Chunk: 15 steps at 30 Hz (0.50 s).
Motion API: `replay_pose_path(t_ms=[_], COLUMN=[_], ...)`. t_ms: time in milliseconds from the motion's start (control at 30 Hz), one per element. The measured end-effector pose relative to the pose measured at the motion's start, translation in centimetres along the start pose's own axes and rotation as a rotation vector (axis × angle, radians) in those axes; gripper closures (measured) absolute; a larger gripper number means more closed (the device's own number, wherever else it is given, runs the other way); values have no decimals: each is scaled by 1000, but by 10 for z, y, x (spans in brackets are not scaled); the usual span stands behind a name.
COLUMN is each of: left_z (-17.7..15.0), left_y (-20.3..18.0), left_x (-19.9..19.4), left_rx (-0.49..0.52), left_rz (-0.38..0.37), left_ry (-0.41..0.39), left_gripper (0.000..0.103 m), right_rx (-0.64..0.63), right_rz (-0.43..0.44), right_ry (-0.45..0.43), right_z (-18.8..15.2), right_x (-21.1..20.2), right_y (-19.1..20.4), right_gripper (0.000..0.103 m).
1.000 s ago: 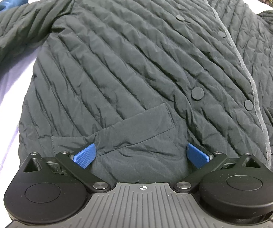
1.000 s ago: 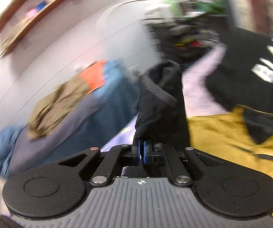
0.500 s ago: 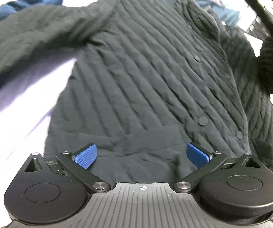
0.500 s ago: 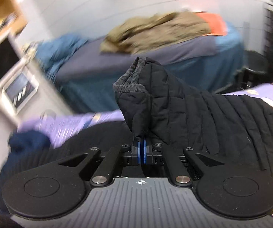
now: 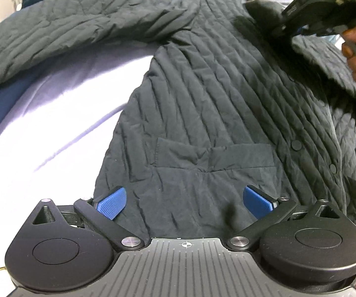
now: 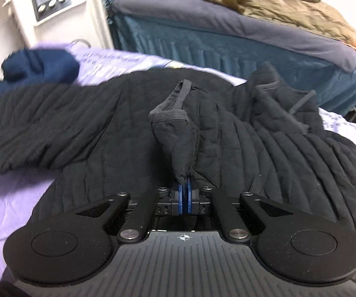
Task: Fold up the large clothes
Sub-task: 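Lift the sleeve across the jacket front and open the right gripper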
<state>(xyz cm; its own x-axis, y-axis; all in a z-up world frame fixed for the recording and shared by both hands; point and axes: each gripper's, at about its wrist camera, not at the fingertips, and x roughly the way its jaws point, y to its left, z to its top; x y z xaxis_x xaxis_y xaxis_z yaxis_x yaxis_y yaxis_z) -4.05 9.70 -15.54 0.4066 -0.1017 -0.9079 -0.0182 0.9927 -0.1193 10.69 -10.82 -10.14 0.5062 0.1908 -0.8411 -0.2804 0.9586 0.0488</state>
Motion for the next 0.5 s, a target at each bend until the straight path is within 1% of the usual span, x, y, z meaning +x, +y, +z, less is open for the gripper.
replay_pose_path(t_ms=[33, 67, 100, 133, 167, 200, 267, 333, 433, 500], left_z=[0, 2, 4, 5, 7, 7, 8, 9, 14, 23], left_y=[-1, -2, -4, -5, -6, -7, -8, -9, -13, -17], left_x=[-1, 0, 0, 0, 0, -1, -3, -2, -3, -6], left_rx=[4, 10, 14, 18, 20, 22, 25, 29, 40, 51], left_rz=[3, 6, 9, 10, 10, 9, 11, 11, 7, -8], left_ry=[-2, -3, -3, -3, -4, -5, -7, 0, -3, -28], left_gripper=[0, 0, 0, 0, 0, 0, 0, 0, 0, 0], right_rx=[-13, -28, -49, -74, -100, -118, -138, -111, 3, 75], right_rz=[2, 4, 6, 3, 5, 0, -10, 5, 42, 32], right_ry=[5, 10, 16, 25, 35, 31, -4, -22, -45, -51], right_z=[-1, -2, -4, -5, -8, -11, -18, -21, -30, -37], right_x=[1, 3, 6, 9, 10, 9, 0, -8, -26, -37], right_y=[5, 11, 16, 21, 22, 22, 21, 14, -11, -29], right_gripper=[96, 92, 86, 79, 60, 54, 51, 46, 41, 40])
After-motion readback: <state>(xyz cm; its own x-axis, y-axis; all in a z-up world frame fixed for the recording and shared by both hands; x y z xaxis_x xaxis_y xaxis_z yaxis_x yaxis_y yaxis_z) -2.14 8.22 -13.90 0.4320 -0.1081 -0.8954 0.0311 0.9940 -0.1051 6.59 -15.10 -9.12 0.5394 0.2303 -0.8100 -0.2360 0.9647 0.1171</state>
